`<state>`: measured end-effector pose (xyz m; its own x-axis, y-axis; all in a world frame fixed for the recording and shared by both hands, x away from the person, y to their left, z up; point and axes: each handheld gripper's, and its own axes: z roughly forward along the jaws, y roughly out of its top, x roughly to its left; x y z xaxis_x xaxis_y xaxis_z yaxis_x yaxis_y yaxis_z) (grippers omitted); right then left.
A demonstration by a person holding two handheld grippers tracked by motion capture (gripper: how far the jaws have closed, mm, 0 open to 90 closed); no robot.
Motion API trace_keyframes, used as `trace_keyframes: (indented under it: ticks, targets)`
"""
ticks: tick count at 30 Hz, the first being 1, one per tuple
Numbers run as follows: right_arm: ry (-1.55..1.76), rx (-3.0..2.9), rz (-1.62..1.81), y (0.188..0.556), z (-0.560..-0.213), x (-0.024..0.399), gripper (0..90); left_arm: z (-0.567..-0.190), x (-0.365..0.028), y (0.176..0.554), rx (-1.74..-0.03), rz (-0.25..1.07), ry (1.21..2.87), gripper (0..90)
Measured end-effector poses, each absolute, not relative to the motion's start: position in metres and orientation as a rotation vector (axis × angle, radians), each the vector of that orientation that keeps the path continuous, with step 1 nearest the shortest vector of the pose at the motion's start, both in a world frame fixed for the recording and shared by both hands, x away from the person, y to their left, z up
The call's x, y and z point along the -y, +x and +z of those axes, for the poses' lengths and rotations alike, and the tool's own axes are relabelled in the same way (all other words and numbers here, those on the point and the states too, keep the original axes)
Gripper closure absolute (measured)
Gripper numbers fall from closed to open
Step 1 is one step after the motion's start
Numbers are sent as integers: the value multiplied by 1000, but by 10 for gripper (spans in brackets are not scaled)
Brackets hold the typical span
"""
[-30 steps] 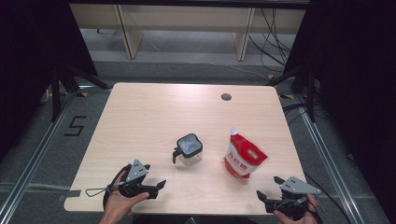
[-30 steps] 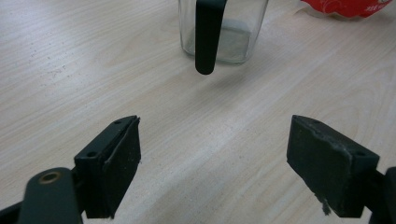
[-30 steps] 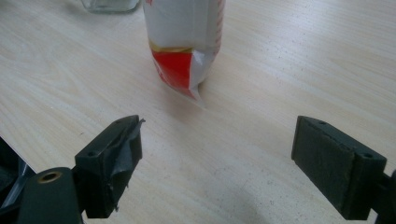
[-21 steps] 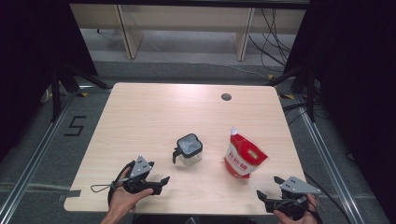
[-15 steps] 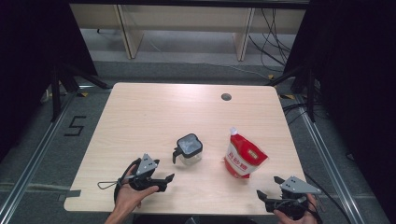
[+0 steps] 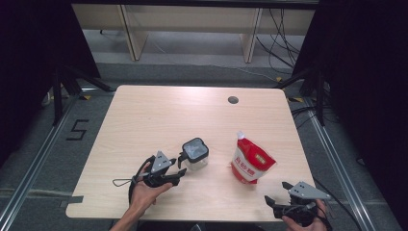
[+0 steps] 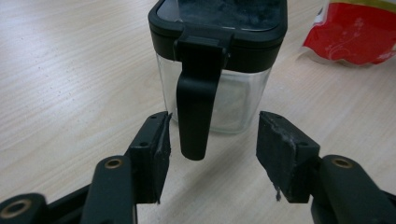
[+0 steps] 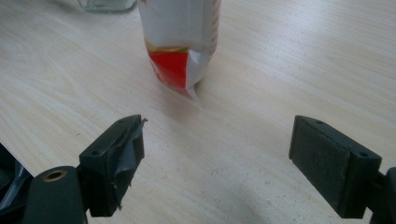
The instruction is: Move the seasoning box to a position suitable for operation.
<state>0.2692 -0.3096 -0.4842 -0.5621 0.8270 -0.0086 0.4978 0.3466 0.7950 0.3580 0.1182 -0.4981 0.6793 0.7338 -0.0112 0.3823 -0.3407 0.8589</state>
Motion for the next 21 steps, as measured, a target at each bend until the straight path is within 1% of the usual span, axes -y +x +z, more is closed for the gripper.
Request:
trace_keyframes:
  ticks: [3, 10, 11, 12, 16, 17, 21]
  targets:
    - [1157, -2212, 1078, 269, -485, 310, 189, -498, -116, 361, -871, 484, 1962, 467]
    - [1168, -2209, 1093, 269, -485, 310, 190, -496, -112, 369, -834, 529, 1992, 564]
    - [1173, -2211, 1092, 269, -485, 310, 190, -496, -111, 370, -841, 533, 1975, 564]
    - [1154, -2203, 1081, 270, -485, 310, 193, -495, -111, 370, -855, 539, 1972, 593]
    - [1204, -2202, 1091, 268, -484, 308, 194, -493, -113, 373, -856, 513, 1956, 642]
    - [1165, -2204, 1085, 269, -485, 310, 194, -494, -113, 374, -855, 504, 1954, 654]
    - [1146, -2207, 1084, 270, -485, 310, 195, -493, -112, 373, -843, 518, 1971, 693]
